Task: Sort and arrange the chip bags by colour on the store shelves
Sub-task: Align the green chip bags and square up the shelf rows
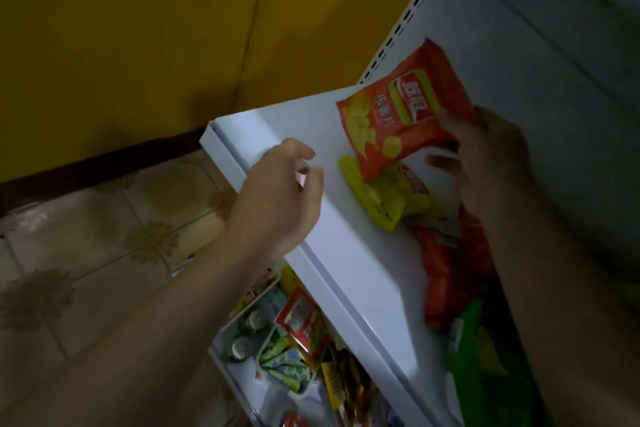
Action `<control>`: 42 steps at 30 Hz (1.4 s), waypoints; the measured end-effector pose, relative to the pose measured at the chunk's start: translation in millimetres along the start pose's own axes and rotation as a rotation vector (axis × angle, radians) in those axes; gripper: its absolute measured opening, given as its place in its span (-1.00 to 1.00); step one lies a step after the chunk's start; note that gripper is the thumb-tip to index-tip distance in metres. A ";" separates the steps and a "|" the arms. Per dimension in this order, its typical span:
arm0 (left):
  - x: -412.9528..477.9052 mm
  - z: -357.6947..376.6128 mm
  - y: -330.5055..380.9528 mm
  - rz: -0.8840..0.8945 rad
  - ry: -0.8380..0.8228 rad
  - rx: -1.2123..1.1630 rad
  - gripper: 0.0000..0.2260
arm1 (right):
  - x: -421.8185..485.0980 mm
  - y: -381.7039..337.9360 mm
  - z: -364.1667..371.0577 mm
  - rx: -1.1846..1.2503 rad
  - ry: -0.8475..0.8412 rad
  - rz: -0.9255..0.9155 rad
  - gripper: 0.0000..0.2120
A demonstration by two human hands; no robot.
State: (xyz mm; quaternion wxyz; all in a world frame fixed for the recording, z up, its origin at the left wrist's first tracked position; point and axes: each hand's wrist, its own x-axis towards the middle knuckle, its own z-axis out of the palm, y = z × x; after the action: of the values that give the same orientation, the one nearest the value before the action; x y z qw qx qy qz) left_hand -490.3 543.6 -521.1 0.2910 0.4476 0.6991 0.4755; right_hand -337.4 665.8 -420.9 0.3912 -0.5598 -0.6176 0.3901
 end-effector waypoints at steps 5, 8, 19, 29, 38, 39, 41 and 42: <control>17.7 -20.7 -9.8 0.261 -0.075 0.524 -0.56 | 65.0 -2.1 23.8 -0.122 0.134 -0.098 -0.82; 27.1 -32.8 -17.7 0.295 -0.119 0.609 -0.53 | 104.3 13.9 31.3 -0.066 0.289 -0.065 -0.80; 57.8 -24.2 -18.5 0.475 -0.147 0.516 -0.50 | 162.1 47.0 25.0 -0.059 0.448 0.212 -0.30; 25.3 -22.6 -3.2 0.521 -0.224 0.536 -0.50 | 55.5 32.7 -29.1 -0.548 0.313 0.104 -0.74; -3.8 6.5 38.7 0.508 -0.385 0.531 -0.54 | -50.5 55.9 -86.5 -1.309 0.006 0.058 -0.50; -5.3 10.7 40.0 0.518 -0.391 0.534 -0.56 | -48.4 60.8 -85.0 -1.366 0.011 0.037 -0.42; -8.8 17.7 39.8 0.528 -0.384 0.520 -0.57 | -44.3 68.5 -79.6 -1.445 0.021 -0.020 -0.29; -12.0 20.6 39.8 0.520 -0.382 0.497 -0.56 | -42.5 72.7 -78.3 -1.495 0.011 -0.030 -0.28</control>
State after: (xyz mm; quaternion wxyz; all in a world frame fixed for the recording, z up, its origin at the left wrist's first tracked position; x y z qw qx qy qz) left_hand -454.1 546.9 -492.4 0.1684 0.7465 0.5896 0.2583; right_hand -234.4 631.9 -459.2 -0.0855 -0.6697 -0.7239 -0.1421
